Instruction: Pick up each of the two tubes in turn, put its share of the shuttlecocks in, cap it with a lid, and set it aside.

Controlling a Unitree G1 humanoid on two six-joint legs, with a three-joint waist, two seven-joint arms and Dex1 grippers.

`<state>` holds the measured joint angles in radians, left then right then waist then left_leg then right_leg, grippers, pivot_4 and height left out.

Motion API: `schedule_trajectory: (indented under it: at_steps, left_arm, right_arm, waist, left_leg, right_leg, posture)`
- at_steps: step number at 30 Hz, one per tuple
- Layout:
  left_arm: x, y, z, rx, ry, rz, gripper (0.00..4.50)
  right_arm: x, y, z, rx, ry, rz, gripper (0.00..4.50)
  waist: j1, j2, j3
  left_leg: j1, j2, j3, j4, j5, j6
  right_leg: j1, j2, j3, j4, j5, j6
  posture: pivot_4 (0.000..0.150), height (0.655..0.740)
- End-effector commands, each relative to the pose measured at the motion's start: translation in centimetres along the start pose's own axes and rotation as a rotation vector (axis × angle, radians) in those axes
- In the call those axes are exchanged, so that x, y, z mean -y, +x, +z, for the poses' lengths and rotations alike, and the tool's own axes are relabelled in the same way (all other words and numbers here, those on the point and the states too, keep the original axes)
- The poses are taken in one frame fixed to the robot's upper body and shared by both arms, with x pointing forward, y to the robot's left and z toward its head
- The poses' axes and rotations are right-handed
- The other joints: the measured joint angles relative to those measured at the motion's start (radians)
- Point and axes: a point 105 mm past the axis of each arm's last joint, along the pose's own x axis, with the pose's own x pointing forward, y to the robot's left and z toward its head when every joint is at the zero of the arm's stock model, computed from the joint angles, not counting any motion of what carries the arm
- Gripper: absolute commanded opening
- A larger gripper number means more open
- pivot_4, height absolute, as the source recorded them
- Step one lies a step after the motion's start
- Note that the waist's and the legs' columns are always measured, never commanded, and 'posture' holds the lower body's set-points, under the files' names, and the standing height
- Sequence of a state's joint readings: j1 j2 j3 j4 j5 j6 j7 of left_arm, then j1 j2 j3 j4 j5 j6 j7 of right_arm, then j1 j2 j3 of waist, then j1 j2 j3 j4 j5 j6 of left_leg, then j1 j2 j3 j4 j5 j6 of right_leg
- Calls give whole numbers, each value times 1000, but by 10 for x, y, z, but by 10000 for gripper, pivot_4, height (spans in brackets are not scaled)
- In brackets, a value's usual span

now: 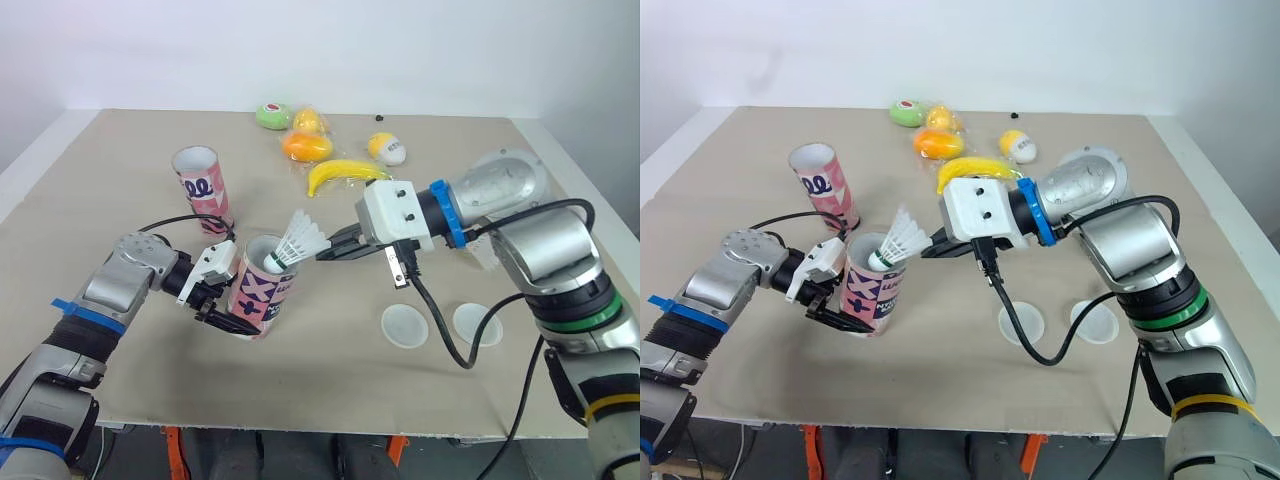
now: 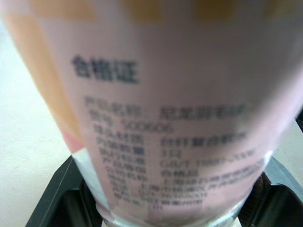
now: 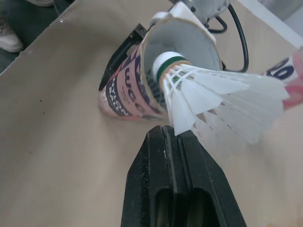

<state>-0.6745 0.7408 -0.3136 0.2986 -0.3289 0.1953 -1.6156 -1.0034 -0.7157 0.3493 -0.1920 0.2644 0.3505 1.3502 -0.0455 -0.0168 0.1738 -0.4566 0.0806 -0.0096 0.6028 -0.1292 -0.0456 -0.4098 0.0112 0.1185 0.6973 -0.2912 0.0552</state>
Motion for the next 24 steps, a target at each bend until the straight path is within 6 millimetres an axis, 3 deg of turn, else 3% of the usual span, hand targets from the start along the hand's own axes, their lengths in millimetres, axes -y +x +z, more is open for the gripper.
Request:
schedule_trajectory:
  at_steps: [1,4,7,8,9,11,15,17,20,24]
  left_arm:
    - [-4,-4,7,-1,36,14,29117]
    - [-4,-3,8,0,39,13,29117]
    - [-5,-3,8,0,42,14,29117]
    - [-5,-2,8,1,43,13,29117]
    - [-5,-2,8,1,43,13,29117]
    - [-6,-2,8,1,44,13,29117]
    - [-5,-3,8,0,44,14,29117]
    - [-6,-4,8,-4,44,15,29117]
    - [-7,-5,8,-11,47,16,29117]
    - [-10,-5,10,-14,54,14,29117]
  right_arm:
    - [9,-4,17,16,-81,10,619]
    - [10,-3,28,49,-94,44,619]
    - [9,-2,36,85,-89,84,8987]
    - [10,-2,39,105,-75,86,14853]
    - [9,-2,40,115,-61,97,17370]
    - [9,-3,40,125,-47,97,26625]
    - [15,-5,37,136,-18,65,26625]
    - [30,-2,34,137,10,3,26625]
    - [39,4,33,136,12,-8,18967]
    - [36,18,38,143,-30,82,1010]
  waist:
    - [0,0,0]
    - [0,0,0]
    - [0,0,0]
    - [0,0,0]
    - [0,0,0]
    - [0,0,0]
    - [0,0,0]
    - [-1,0,0]
    - [-1,0,0]
    - [-1,0,0]
  left_leg:
    - [0,0,0,0,0,0]
    - [0,0,0,0,0,0]
    - [0,0,-1,0,0,0]
    - [0,0,-1,0,0,0]
    - [0,0,-1,0,0,0]
    - [0,0,-1,0,0,0]
    - [0,0,-1,0,0,0]
    - [0,0,-1,0,0,0]
    - [1,0,-1,0,0,0]
    - [0,0,-1,0,0,0]
  right_leg:
    - [0,0,0,0,0,0]
    - [0,0,0,1,0,-1]
    - [0,0,-1,1,1,-3]
    - [0,0,-1,1,1,-3]
    - [0,0,-1,1,1,-3]
    - [0,0,-1,1,1,-3]
    - [0,0,-1,1,1,-4]
    - [0,0,-1,1,1,-3]
    - [0,0,-1,1,2,-3]
    - [0,0,-1,2,1,-4]
  posture:
    - [1500,7400]
    - [1500,7400]
    - [1500,7400]
    - [1500,7400]
    - [1500,7400]
    - [1500,7400]
    - [1500,7400]
    - [1500,7400]
    - [1500,7400]
    - [1500,7400]
